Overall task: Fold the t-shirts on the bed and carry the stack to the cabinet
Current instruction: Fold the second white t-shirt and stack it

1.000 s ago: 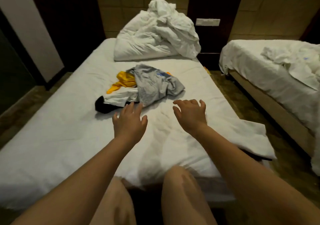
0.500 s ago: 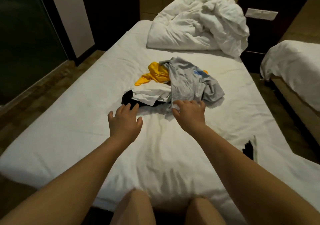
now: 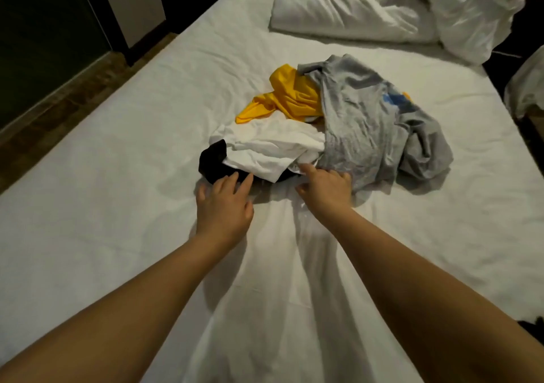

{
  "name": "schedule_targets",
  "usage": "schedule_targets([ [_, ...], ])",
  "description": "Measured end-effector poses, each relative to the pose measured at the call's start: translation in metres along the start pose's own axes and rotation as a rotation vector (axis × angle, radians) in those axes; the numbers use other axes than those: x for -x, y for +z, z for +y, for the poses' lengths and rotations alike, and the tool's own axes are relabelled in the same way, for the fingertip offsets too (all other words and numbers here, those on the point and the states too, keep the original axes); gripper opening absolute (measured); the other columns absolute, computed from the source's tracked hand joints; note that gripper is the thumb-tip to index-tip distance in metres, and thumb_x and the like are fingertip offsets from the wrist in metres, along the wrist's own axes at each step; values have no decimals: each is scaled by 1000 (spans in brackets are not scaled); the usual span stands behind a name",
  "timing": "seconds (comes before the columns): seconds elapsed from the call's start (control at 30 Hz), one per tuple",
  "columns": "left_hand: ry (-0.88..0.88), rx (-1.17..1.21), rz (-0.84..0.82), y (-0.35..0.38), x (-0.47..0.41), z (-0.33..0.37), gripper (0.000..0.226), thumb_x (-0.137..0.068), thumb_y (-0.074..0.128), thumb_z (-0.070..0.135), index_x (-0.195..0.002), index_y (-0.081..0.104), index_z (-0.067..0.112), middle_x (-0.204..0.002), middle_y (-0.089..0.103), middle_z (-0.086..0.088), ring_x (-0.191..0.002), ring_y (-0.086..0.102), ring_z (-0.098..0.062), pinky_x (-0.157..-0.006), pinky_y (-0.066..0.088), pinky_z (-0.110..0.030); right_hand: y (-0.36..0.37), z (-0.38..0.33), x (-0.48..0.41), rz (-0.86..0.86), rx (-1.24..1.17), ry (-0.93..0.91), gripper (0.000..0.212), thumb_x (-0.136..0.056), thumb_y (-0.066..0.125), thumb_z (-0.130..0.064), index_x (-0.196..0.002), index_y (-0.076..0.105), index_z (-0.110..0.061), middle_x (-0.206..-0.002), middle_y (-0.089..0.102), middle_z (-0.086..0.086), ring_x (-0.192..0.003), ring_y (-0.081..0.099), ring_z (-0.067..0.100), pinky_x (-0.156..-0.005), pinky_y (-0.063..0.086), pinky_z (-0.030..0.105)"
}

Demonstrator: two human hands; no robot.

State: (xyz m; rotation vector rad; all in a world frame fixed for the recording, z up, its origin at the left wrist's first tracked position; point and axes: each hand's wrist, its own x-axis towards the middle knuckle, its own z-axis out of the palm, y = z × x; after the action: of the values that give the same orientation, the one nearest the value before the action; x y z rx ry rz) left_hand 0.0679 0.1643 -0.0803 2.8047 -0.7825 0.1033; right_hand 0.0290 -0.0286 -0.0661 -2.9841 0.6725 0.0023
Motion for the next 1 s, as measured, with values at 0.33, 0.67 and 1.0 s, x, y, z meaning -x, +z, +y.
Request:
schedule_targets([
  [0.33,51,112,71,-30,3,24,68,-91,50,39,-149,17,21,-140,45,-5,-125,45,-26,-95,36,-43,-76,-8,8,410,-551,0,24,-99,40,-23,-110,55,-8,-103,62,17,-96,56,33,-73,33,34],
  [0.67,216,262,340,-166,9,87,90,-83,60,54,-146,2,27,-153,24,-8,-129,41,-30,-97,40,-43,-252,0,71,1071,-709,-296,23,-90,42,-14,-97,59,-1,-92,64,12,-88,60,31,-79,39,27],
  [1.0,254,469,270,-269,83,171,34,-99,38,30,-112,58,6,-106,63,-20,-98,58,-38,-73,41,-38,-336,11,192,1203,-721,-265,24,-91,42,-21,-100,60,-7,-97,64,9,-93,58,24,-83,42,33],
])
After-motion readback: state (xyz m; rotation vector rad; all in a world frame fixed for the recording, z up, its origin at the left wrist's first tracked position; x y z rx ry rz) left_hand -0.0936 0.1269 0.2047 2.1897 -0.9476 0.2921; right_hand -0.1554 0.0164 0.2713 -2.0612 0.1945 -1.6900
